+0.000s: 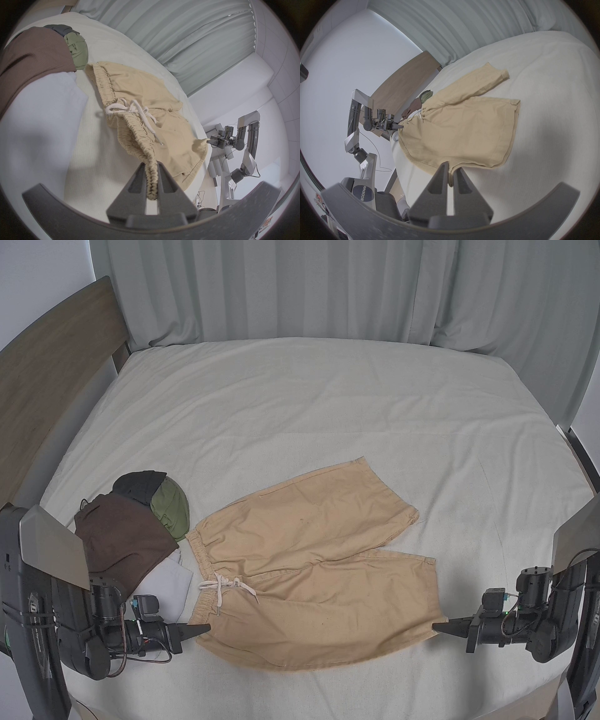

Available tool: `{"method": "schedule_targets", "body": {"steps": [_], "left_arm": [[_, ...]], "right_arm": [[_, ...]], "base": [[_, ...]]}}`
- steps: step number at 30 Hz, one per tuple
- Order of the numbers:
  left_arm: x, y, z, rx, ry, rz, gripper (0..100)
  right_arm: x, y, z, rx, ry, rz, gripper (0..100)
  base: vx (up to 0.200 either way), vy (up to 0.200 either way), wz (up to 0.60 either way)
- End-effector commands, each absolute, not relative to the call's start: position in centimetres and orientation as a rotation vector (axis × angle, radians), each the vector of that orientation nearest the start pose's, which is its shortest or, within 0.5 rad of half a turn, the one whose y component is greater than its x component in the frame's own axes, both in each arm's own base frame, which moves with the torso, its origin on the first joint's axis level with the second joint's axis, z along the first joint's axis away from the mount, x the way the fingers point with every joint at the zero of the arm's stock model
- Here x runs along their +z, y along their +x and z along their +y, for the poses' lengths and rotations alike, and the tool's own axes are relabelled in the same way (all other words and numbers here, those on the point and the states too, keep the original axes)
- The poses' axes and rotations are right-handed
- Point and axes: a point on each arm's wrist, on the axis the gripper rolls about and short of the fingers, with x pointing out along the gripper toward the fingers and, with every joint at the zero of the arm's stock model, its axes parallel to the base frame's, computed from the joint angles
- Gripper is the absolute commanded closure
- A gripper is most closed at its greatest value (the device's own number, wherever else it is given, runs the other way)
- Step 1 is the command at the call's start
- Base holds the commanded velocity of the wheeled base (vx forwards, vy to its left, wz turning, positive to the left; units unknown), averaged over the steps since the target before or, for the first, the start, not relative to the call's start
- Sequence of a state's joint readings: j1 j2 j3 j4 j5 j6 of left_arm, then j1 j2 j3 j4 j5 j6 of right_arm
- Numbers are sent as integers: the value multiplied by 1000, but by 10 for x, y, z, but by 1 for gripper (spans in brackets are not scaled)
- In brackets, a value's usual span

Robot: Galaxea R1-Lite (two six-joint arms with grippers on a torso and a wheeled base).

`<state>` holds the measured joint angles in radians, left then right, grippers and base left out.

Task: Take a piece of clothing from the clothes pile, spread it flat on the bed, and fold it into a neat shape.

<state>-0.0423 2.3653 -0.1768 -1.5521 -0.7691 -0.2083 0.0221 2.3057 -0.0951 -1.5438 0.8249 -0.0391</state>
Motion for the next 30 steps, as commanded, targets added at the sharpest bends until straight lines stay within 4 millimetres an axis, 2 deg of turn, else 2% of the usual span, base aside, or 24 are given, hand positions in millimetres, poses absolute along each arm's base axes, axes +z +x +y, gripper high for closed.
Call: {"method": "schedule_targets", "body": {"steps": [1, 14, 30], "left_arm": [[-28, 253, -26, -720, -419, 670, 100], [-22, 259, -25, -713, -437, 641, 100], [-17, 266, -25, -707, -464, 619, 100]], "right_arm": [[-14, 233, 23, 832, 221, 582, 100], [-13, 239, 23, 835, 213, 561, 100], [2, 249, 24, 832, 217, 495, 100]], "base": [[0, 0, 0], [0, 0, 0], [0, 0, 0]]}}
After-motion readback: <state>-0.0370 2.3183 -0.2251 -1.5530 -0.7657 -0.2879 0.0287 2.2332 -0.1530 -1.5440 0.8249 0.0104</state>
